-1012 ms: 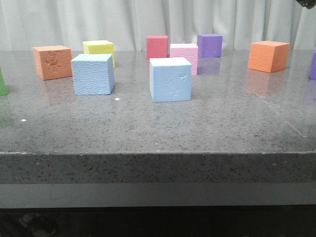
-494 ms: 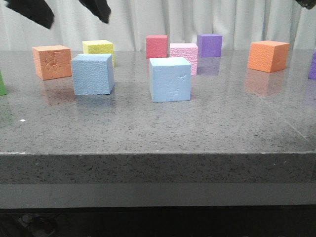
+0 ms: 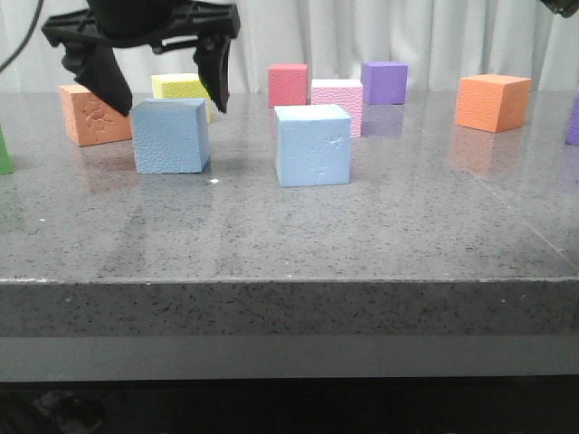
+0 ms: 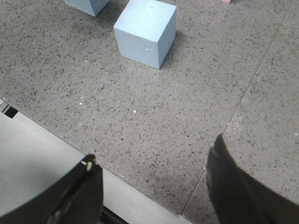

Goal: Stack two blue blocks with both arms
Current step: 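Lower the left gripper onto the other light-blue cube and grasp it, then lift the cube with the left gripper and carry it over the placed cube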

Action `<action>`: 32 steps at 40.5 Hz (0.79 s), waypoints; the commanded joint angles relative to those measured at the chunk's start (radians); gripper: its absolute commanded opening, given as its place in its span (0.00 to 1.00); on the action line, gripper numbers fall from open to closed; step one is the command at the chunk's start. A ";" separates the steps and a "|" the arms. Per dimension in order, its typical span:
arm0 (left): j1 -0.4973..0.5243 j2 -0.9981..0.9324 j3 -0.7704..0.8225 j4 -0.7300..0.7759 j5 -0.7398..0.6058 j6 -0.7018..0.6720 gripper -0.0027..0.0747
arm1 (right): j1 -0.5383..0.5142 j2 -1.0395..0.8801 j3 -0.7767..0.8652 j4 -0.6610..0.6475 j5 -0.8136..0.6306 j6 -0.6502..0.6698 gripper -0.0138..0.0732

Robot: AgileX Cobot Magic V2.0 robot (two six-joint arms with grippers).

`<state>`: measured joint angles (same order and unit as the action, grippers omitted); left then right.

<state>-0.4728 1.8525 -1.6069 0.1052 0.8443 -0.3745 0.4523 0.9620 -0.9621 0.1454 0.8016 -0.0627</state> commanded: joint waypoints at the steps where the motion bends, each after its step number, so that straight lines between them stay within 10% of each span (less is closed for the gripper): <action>1: -0.004 -0.024 -0.035 0.014 -0.027 -0.020 0.92 | -0.001 -0.008 -0.023 0.008 -0.048 -0.007 0.72; 10: -0.004 0.004 -0.035 0.010 -0.059 -0.024 0.89 | -0.001 -0.008 -0.023 0.008 -0.049 -0.007 0.66; 23: -0.005 -0.010 -0.035 0.006 -0.054 -0.016 0.49 | -0.001 -0.008 -0.023 0.008 -0.049 -0.007 0.66; 32: -0.007 -0.086 -0.055 -0.051 -0.026 0.205 0.49 | -0.001 -0.008 -0.023 0.008 -0.049 -0.007 0.66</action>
<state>-0.4728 1.8561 -1.6132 0.0881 0.8454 -0.2699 0.4523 0.9620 -0.9621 0.1454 0.8016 -0.0627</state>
